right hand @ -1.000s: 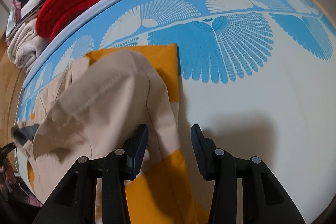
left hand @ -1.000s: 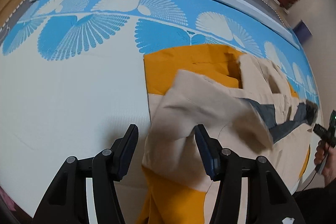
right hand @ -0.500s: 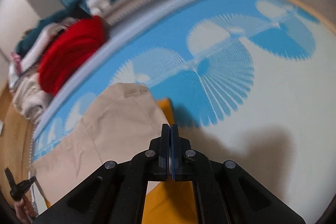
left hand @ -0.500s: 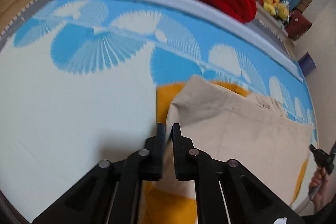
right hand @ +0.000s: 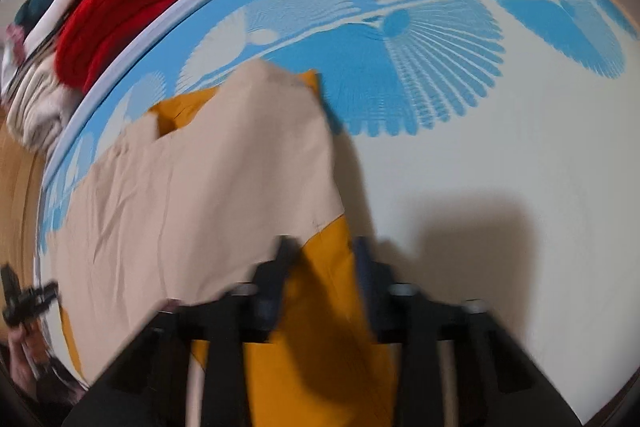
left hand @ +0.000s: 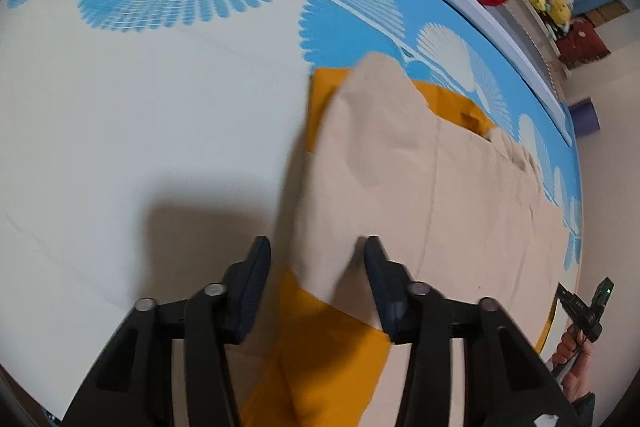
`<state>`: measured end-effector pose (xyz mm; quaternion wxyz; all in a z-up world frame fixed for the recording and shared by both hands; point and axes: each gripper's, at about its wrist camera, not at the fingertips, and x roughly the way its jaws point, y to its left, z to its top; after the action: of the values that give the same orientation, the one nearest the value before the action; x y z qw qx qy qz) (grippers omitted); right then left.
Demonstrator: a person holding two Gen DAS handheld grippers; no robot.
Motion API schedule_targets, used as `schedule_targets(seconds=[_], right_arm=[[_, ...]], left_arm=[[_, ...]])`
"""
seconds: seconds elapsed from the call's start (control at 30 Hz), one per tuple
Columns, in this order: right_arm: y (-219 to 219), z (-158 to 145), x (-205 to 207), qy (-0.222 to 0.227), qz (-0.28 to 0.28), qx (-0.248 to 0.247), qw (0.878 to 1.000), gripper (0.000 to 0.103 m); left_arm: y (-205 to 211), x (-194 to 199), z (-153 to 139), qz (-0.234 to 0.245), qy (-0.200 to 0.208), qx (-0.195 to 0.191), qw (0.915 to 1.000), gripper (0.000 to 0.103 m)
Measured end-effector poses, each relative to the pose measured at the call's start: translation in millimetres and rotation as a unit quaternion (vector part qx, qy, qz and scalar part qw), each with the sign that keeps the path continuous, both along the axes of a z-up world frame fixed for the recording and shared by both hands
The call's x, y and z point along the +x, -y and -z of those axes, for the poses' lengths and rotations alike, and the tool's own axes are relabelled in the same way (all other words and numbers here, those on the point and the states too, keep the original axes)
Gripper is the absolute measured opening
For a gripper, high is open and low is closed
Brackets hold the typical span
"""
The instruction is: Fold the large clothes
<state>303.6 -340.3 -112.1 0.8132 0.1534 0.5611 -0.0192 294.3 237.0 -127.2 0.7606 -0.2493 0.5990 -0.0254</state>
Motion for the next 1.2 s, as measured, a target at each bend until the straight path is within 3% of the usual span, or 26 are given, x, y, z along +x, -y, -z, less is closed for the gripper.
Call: schedule_targets(seconds=[0.03, 0.1, 0.2, 0.3, 0.47, 0.6, 0.7, 0.8, 0.87, 0.9, 1.0, 1.1, 1.2], right_arm=[[-5, -4, -1, 0.008, -0.01, -0.015, 1.0, 0.008], [-11, -20, -3, 0.043, -0.018, -0.035, 0.998, 0.004], [-13, -54, -9, 0.124, -0.003, -0.034, 0.992, 0.003], [-15, -77, -10, 0.186, 0.012, -0.038, 0.982, 0.003], [-20, -61, 11, 0.165, 0.03, -0.053, 0.984, 0.003], [-26, -43, 26, 0.133, 0.026, -0.076, 0.988, 0.003], [-27, -52, 27, 0.162, 0.031, -0.076, 0.983, 0.003], [-28, -53, 32, 0.167, 0.033, -0.087, 0.982, 0.003], [-23, -37, 39, 0.126, 0.043, -0.087, 0.987, 0.004], [-21, -30, 42, 0.107, 0.045, -0.081, 0.99, 0.01], [-12, -17, 41, 0.07, 0.05, -0.079, 0.993, 0.017], [-4, -17, 31, 0.053, 0.056, -0.062, 0.995, 0.042], [4, -6, 19, 0.005, 0.049, -0.035, 0.998, 0.045]], left_arm=[[4, 2, -1, 0.015, 0.002, -0.002, 0.9999, 0.004], [10, 2, -21, 0.027, 0.041, 0.043, 0.9979, 0.002], [2, 1, -57, -0.014, 0.123, 0.062, 0.9904, 0.002], [0, 2, -67, -0.041, 0.148, 0.079, 0.9849, 0.001], [2, 13, -55, -0.058, 0.128, 0.105, 0.9845, 0.001], [9, 20, -41, -0.046, 0.102, 0.152, 0.9821, 0.001], [11, 22, -48, -0.052, 0.125, 0.173, 0.9757, 0.001], [5, 25, -37, -0.066, 0.098, 0.202, 0.9721, 0.0], [-4, 26, -19, -0.071, 0.055, 0.165, 0.9823, 0.0], [-10, 26, -9, -0.073, 0.033, 0.133, 0.9878, 0.0], [-12, 19, -14, -0.065, 0.035, 0.131, 0.9887, 0.001], [-10, 12, -20, -0.04, 0.04, 0.084, 0.9948, 0.025], [1, 4, -9, 0.003, -0.001, 0.037, 0.9993, 0.035]])
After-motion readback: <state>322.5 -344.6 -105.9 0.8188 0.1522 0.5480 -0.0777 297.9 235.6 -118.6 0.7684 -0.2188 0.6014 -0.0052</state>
